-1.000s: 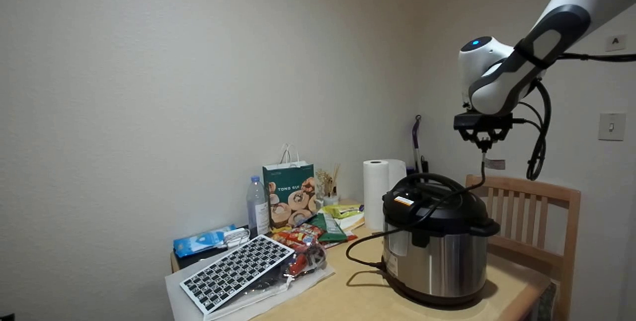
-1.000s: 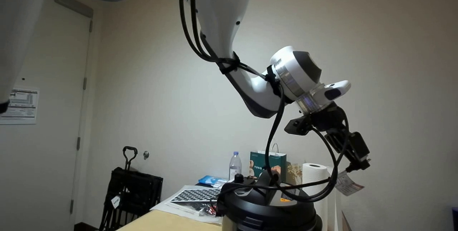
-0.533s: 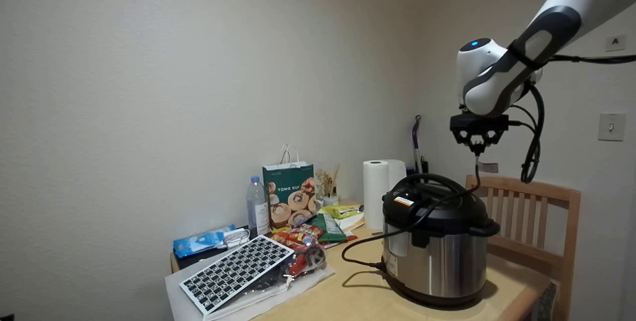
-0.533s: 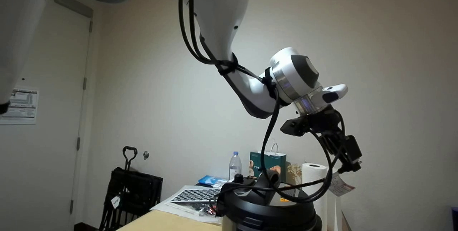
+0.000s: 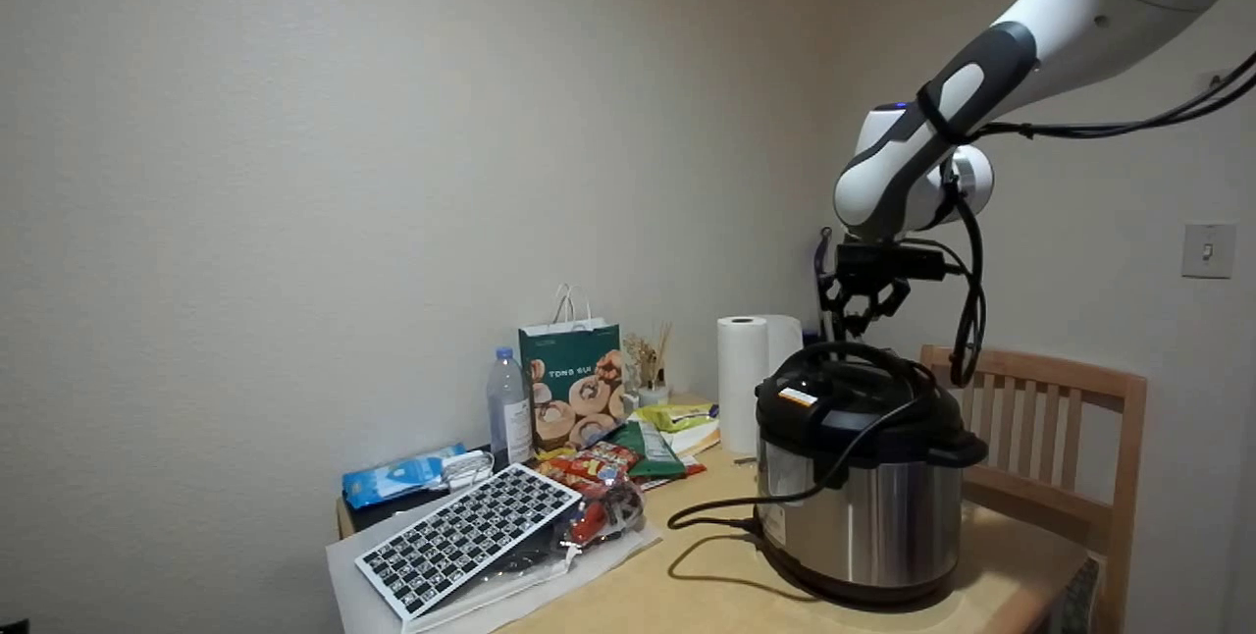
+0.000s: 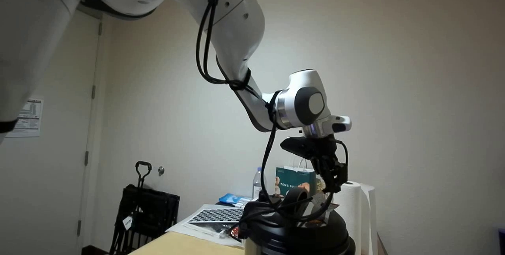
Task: Put the black cable on the rice cooker
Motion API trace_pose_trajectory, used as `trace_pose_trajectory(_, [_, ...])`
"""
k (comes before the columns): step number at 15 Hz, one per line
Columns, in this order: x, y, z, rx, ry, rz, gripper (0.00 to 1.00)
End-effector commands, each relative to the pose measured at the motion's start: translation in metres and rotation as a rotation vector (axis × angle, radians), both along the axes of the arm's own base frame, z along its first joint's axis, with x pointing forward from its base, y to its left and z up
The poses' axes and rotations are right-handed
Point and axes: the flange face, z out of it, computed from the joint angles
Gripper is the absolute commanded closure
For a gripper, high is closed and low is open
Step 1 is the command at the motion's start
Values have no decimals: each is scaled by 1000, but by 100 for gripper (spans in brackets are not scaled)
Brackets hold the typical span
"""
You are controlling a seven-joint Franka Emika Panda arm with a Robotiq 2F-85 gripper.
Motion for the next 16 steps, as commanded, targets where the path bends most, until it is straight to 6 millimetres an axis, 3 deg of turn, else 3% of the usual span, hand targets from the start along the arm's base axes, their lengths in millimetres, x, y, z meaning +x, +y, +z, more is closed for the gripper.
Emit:
trace_pose_trajectory(1, [2,0,-1,0,8,16,90])
trace_pose_trajectory(6, [-48,-92,66,-63,-166,-259,90])
trace_pose_trajectory(10, [-88,-166,108,-108,-252,-466,90])
trace_pose_trajectory(12, [-104,-189,117,-128,-290,-566,90])
trace_pose_trajectory(16, [-138,-225,109,-165,-299,-750,90])
